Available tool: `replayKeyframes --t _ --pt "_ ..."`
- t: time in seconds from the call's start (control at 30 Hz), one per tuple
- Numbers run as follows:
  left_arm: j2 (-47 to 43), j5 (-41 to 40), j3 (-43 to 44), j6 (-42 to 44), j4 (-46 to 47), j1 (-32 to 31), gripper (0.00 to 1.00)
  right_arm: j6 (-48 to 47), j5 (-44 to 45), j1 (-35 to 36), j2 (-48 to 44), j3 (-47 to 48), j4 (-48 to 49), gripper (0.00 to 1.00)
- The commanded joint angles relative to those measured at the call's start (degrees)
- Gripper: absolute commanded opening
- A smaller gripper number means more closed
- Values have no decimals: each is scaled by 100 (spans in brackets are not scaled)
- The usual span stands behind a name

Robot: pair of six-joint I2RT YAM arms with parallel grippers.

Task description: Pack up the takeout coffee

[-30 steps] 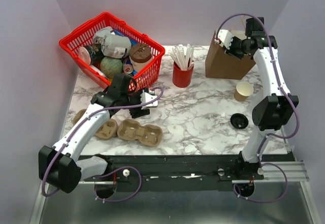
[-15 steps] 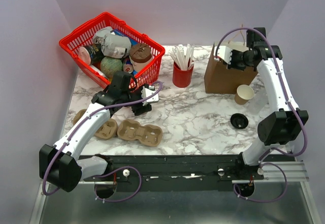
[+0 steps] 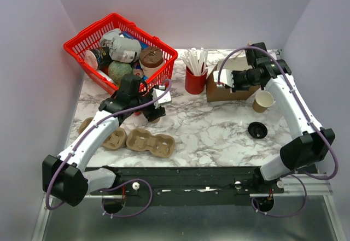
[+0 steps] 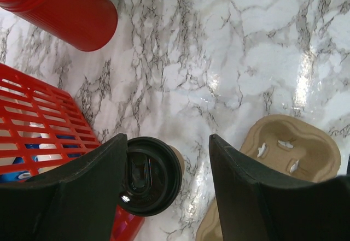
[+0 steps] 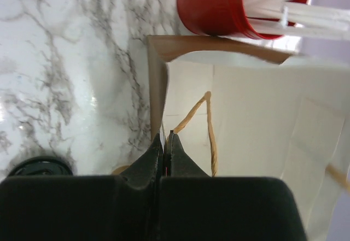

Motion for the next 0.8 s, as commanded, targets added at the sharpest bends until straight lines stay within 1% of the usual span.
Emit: replayKeyframes --t 0.0,0.1,0.3,0.33,0.57,0.77 --pt "92 -153 216 -1379 820 15 71 -27 -280 251 -290 -320 -294 1" --pt "268 -223 470 -1976 1076 15 71 69 -315 418 -378 -320 -443 0" --pt "479 -232 735 -2514 1621 15 71 386 -429 682 -413 -286 -426 1" --pt "531 -224 804 -2706 1701 15 71 421 -429 743 -431 -277 -426 1" --pt "857 22 1279 -3322 2140 15 71 658 -535 1069 -448 -22 -698 1" --pt "1138 400 1517 -3982 2826 6 72 764 -456 1429 -440 -75 -1040 1"
